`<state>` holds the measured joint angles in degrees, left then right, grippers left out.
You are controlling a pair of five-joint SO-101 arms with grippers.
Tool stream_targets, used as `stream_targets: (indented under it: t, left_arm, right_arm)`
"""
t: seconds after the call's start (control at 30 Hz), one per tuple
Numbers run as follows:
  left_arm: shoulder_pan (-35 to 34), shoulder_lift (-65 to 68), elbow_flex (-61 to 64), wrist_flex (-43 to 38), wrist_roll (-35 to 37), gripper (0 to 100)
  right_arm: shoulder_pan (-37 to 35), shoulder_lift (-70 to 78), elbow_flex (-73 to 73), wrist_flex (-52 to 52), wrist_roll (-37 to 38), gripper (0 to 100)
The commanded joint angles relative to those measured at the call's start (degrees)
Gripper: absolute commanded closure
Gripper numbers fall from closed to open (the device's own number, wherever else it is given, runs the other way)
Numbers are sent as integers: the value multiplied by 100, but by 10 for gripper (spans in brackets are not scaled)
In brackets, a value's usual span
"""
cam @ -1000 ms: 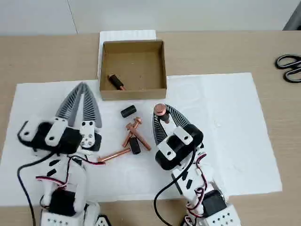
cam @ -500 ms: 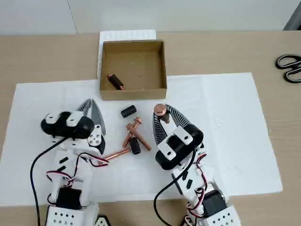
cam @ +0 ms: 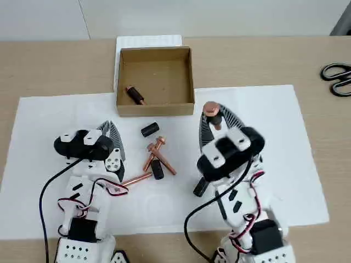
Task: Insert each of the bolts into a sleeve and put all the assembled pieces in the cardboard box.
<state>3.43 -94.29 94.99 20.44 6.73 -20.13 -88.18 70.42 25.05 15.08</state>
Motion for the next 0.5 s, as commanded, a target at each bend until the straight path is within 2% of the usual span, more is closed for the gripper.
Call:
stream_targets:
  t: [0.0,0.13,0.47]
  left_arm:
    - [-26,-88,-57,0,0,993]
    - [-35,-88,-48,9,0,993]
    - [-440,-88,-48,9,0,993]
  right_arm:
    - [75,936,-870,171,9,996]
    - [40,1974,-1196,-163,-53,996]
    - [22,4435,-2259,-1420,-1451,996]
